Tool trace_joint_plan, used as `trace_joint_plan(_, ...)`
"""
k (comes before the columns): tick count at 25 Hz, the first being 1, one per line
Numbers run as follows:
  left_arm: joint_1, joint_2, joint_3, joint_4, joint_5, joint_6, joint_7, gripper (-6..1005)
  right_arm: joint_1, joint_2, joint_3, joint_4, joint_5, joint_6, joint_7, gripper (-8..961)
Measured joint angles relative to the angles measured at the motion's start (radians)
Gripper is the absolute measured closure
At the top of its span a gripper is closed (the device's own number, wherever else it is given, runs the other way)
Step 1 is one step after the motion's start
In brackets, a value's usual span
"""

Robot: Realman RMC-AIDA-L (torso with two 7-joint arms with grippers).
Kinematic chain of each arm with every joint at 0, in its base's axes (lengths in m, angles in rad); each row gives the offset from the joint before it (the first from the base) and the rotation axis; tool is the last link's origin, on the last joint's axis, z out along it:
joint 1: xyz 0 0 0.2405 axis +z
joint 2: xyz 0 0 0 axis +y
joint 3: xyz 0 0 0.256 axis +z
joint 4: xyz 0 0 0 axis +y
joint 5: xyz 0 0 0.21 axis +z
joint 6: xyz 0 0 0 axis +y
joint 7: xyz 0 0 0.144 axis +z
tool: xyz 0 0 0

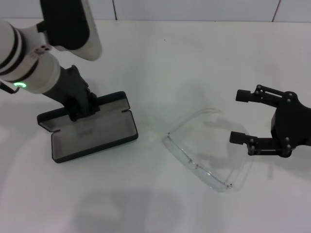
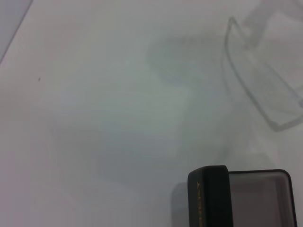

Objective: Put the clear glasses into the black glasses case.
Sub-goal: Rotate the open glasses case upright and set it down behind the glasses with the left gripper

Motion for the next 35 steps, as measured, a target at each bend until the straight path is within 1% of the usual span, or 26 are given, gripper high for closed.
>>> trace_joint_plan(5, -0.010, 0.000, 0.046, -0.004, 0.002, -0.016, 0.006, 789, 0.001, 0.001, 0.000, 0.001, 0.013, -0.003, -0.001, 88)
trace_joint_plan(14, -0.022, -0.002, 0.129, -0.013, 0.000, -0.088, 0.015, 791, -0.009, 0.001, 0.000, 0.001, 0.027, -0.010, -0.002, 88)
trace_joint_plan(19, -0.023, -0.003, 0.154, -0.017, -0.013, -0.121, 0.015, 784, -0.009, 0.003, 0.000, 0.001, 0.027, -0.010, -0.002, 88)
trace_joint_plan(20, -0.023, -0.003, 0.185, -0.022, -0.010, -0.157, 0.009, 783, -0.009, 0.003, 0.000, 0.001, 0.027, -0.010, -0.002, 88)
trace_joint_plan(29, -0.034, -0.006, 0.212, -0.024, -0.021, -0.201, -0.011, 771, -0.009, 0.004, 0.000, 0.002, 0.027, -0.011, -0.002, 88)
trace_joint_plan(35, -0.046, -0.006, 0.253, -0.035, -0.023, -0.230, -0.042, 763, -0.009, 0.005, 0.000, 0.004, 0.027, -0.011, -0.002, 89)
